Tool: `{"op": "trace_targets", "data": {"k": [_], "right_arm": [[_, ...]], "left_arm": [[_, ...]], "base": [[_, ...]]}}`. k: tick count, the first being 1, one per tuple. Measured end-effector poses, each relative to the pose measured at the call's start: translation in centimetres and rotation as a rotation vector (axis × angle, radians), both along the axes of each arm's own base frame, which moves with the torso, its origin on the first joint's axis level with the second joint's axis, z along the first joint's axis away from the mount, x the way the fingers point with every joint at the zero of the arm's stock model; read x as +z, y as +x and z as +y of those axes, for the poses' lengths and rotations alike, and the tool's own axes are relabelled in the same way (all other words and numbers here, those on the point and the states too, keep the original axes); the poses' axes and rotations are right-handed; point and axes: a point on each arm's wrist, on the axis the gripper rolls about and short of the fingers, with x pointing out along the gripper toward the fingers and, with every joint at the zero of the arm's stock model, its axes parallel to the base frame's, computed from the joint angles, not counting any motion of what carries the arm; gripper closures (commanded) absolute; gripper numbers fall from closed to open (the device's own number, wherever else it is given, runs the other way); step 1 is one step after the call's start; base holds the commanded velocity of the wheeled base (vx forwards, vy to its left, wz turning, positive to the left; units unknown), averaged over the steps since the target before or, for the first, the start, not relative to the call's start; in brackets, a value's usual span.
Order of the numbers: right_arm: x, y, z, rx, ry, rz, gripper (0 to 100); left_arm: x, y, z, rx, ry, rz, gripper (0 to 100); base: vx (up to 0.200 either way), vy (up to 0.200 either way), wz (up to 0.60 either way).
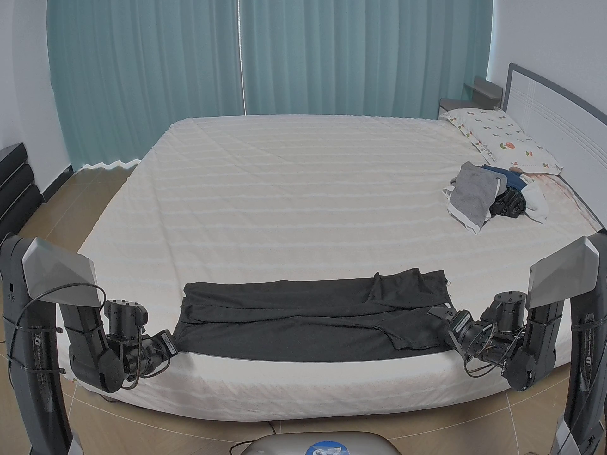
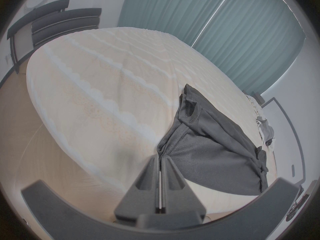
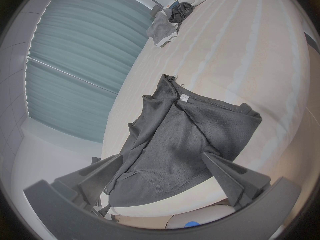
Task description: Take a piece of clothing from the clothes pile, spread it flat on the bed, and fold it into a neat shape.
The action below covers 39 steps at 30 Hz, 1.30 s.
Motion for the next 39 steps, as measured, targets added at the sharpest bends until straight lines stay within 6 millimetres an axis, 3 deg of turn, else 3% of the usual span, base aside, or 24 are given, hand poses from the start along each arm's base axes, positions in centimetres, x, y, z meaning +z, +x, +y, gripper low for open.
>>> {"op": "trace_targets", "data": {"k": [9,10,26,39], "right_arm": [[-0.1,0.0,0.0,0.002,-0.003,0.002,0],[-0.1,0.0,0.0,0.004,-0.004,0.002,0],[-0.2,0.0,0.0,0.007,-0.008,0.004,0],[-0.2,0.0,0.0,0.006,-0.010,0.004,0]], "left_arm": [[-0.3,-0.7,0.0,-0.013,0.067,0.027,100],[-0.3,-0.7,0.0,-0.016,0.069,0.028,0],[0.3,-0.5,0.5,0.001,0.053,0.003,0],[3.8,0.2,0.6,0.078,-0.044,-0.122,0]], "base": [[0.000,0.000,0.00],[0.000,0.000,0.00],[0.000,0.000,0.00],[0.000,0.000,0.00]]}}
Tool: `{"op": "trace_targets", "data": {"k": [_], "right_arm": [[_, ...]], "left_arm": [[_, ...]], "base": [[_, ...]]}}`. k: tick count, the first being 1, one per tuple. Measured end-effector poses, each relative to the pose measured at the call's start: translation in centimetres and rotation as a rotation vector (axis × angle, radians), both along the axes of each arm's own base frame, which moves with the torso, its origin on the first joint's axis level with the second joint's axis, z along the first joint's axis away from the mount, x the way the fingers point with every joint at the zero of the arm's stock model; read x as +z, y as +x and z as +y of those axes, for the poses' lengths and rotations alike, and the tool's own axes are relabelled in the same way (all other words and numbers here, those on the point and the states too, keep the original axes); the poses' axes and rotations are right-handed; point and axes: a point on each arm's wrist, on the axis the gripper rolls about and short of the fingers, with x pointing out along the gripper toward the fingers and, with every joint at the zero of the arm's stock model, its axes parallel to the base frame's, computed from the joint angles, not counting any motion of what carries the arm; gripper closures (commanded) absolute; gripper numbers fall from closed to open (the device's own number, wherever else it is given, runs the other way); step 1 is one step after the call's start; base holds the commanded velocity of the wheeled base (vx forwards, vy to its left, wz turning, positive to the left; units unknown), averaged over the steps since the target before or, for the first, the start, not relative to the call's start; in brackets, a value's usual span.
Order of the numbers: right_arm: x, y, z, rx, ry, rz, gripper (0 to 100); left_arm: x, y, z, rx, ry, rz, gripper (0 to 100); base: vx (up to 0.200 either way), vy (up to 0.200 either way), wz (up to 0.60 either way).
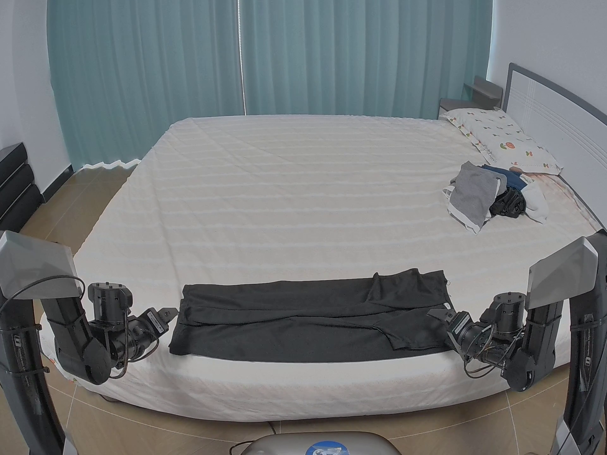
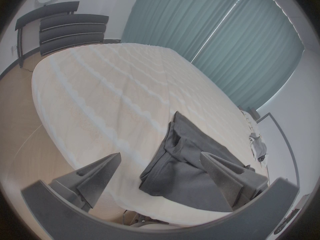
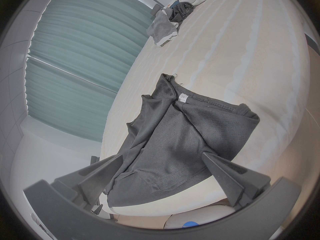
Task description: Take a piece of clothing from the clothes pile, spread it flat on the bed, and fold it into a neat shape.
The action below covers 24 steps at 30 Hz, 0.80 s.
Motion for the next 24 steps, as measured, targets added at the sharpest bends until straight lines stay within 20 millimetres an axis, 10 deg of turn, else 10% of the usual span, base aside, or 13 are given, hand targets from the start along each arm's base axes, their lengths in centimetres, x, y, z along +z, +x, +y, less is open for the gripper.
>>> {"op": "trace_targets", "data": {"k": [24], "right_arm": [[1.1,0.2,-0.4,-0.024,0.034,-0.029,0]], "left_arm": [[0.8,1.2,-1.7,-0.042,-0.043,-0.056,0]], "base": [[0.075,0.000,0.00]]}}
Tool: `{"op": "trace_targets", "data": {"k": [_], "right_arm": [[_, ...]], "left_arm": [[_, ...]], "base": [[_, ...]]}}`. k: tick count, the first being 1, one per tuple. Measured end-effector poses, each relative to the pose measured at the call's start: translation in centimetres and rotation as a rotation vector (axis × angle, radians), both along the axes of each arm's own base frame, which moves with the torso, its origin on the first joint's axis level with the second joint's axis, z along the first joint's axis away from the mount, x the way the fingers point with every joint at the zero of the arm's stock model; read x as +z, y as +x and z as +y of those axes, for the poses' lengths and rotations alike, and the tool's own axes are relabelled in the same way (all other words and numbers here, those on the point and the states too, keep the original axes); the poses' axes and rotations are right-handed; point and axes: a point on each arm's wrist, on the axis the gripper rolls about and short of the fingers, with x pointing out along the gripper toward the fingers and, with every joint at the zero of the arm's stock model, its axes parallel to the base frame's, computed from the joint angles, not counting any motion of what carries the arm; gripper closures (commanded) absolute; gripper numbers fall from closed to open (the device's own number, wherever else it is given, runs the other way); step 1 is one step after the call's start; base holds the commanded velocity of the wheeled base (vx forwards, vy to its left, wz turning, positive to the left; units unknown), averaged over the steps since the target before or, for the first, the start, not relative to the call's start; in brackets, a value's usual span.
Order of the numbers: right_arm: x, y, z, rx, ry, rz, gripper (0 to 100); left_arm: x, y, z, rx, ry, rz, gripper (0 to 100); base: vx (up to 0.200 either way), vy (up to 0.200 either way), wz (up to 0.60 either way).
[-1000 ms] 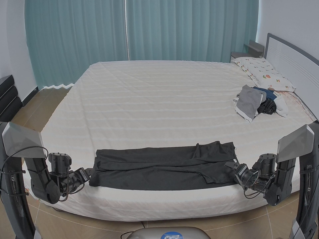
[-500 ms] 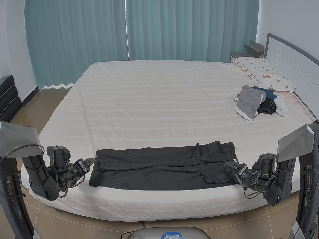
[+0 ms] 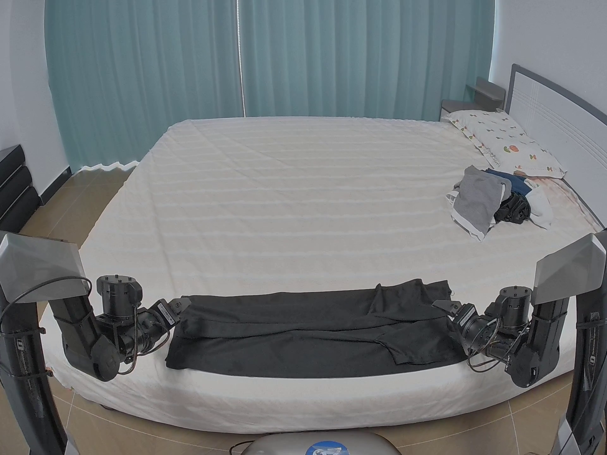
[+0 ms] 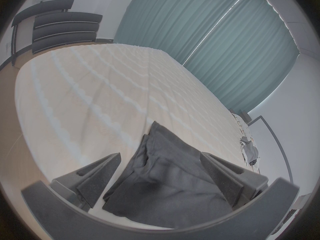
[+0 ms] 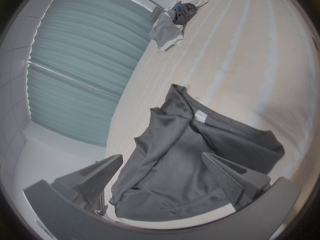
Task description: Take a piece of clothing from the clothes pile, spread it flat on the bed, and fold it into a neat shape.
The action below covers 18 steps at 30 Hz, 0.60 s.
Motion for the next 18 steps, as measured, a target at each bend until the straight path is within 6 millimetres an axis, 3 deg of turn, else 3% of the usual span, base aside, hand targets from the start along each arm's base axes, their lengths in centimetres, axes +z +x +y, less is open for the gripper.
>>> {"op": "trace_targets", "data": {"k": [13,14,18], "right_arm": [[0.5,0.1,-0.2,-0.010,0.008,-0.016,0],[0.5,0.1,-0.2,-0.010,0.008,-0.016,0],[0.5,0.1,-0.2,-0.010,0.008,-0.016,0]], "left_arm": [[-2.0,0.8,-1.5,-0.049,0.023,0.029,0],[-2.1,0.8,-1.6,-0.054,0.030,0.032,100],[-2.7,0.7,-1.9,-0.076,0.066,0.047,100]], "base": [[0.000,0.000,0.00],[0.000,0.000,0.00],[0.000,0.000,0.00]]}}
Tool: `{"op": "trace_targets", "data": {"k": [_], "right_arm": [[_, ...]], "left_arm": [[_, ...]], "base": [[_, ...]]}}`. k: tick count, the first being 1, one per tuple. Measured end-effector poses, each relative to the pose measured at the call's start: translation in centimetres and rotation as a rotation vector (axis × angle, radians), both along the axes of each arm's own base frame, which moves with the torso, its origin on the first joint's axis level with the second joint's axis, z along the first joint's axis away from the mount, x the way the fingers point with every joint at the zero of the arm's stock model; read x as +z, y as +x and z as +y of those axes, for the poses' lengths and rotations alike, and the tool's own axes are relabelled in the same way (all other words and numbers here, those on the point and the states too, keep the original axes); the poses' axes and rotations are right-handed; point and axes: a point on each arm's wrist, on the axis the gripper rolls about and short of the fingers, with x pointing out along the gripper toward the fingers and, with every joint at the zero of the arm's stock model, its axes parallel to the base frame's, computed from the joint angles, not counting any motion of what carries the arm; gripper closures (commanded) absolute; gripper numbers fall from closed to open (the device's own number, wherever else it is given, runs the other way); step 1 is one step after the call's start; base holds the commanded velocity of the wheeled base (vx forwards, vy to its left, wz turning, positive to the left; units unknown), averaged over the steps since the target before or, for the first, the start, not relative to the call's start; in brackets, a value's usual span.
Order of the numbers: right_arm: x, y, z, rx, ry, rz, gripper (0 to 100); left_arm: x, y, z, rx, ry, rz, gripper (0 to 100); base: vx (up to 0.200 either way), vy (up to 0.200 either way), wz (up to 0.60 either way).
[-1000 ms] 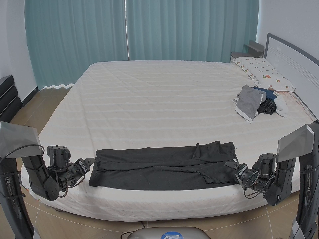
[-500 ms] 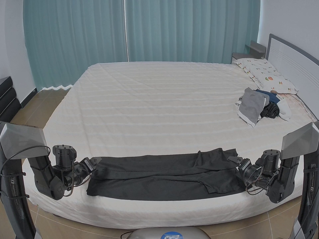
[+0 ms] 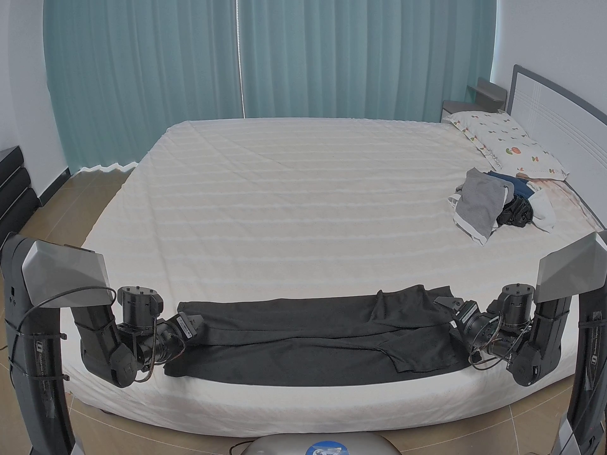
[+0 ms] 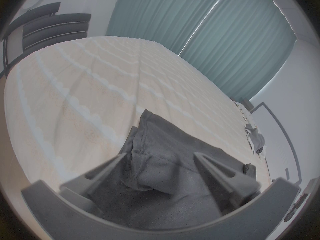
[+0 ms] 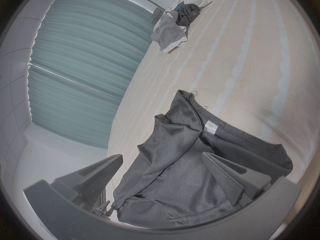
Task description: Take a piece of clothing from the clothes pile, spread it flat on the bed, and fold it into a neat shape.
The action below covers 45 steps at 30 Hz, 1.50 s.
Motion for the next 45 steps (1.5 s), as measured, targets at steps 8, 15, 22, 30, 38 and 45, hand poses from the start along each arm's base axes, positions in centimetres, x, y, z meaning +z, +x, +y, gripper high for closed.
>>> {"op": "trace_targets", "data": {"k": [8,15,22,30,38,45], "right_arm": [[-0.1,0.0,0.0,-0.001,-0.001,0.004,0],[-0.1,-0.1,0.0,0.000,0.000,0.006,0],[-0.3,-0.1,0.0,0.000,-0.002,0.010,0],[-0.4,-0.1,0.0,-0.001,-0.005,0.013,0],[-0.4,-0.1,0.0,0.000,-0.007,0.013,0],[-0.4,-0.1,0.0,0.001,-0.007,0.014,0]], "left_arm": [[-0.7,-0.2,0.9,0.069,0.060,0.019,100],[-0.5,0.2,1.8,0.132,0.072,-0.015,100],[-0.5,0.1,2.0,0.138,0.067,-0.027,100],[-0.3,0.0,2.0,0.133,0.060,-0.060,100],[-0.7,-0.5,2.0,0.109,0.079,-0.123,100],[-1.3,-1.0,2.0,0.098,0.094,-0.091,0]], "base": [[0.000,0.000,0.00],[0.000,0.000,0.00],[0.000,0.000,0.00],[0.000,0.000,0.00],[0.000,0.000,0.00],[0.000,0.000,0.00]]}}
